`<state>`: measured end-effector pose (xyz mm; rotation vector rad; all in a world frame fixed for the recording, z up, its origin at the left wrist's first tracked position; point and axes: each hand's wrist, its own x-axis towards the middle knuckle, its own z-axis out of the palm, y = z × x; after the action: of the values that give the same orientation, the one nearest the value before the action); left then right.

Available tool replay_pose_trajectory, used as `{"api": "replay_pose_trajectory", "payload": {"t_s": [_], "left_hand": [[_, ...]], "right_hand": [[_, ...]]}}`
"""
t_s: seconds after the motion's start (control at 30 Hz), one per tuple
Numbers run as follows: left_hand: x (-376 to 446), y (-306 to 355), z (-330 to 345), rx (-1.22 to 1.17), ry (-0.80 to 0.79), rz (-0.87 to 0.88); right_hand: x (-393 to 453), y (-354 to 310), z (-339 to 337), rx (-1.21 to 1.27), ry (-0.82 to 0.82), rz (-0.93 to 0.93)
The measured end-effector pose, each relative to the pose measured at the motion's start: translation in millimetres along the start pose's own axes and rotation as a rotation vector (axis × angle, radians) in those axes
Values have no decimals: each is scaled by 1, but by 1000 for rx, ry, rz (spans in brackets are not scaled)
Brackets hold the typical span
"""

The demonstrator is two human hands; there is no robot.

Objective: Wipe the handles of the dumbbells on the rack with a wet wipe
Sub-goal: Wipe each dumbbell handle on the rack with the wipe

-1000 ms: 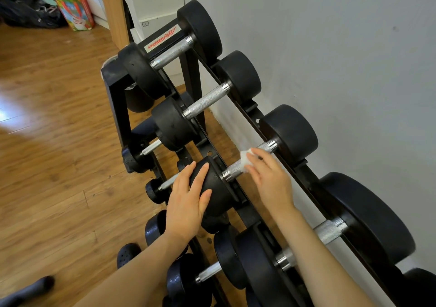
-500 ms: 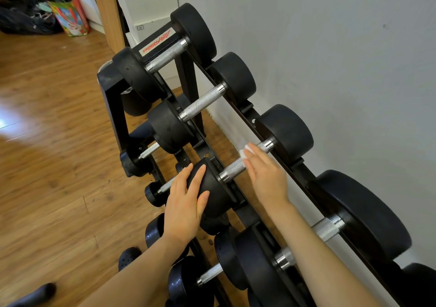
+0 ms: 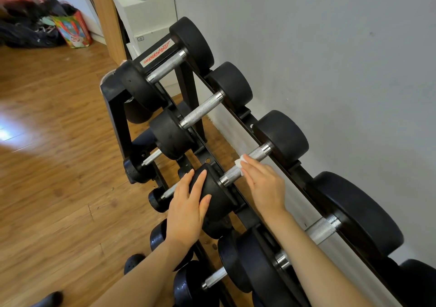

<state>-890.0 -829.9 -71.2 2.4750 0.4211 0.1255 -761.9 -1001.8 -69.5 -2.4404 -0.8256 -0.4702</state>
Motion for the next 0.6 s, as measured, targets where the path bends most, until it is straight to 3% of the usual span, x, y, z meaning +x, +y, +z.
{"api": "replay_pose_trajectory", "payload": {"t_s": [0.27, 0.6], "left_hand": [[-1, 12, -15, 49, -13, -4], [-45, 61, -27, 8, -33, 173]], "right_hand": [[-14, -16, -28, 56, 34, 104], [-73, -56, -94, -37, 102, 247]]}}
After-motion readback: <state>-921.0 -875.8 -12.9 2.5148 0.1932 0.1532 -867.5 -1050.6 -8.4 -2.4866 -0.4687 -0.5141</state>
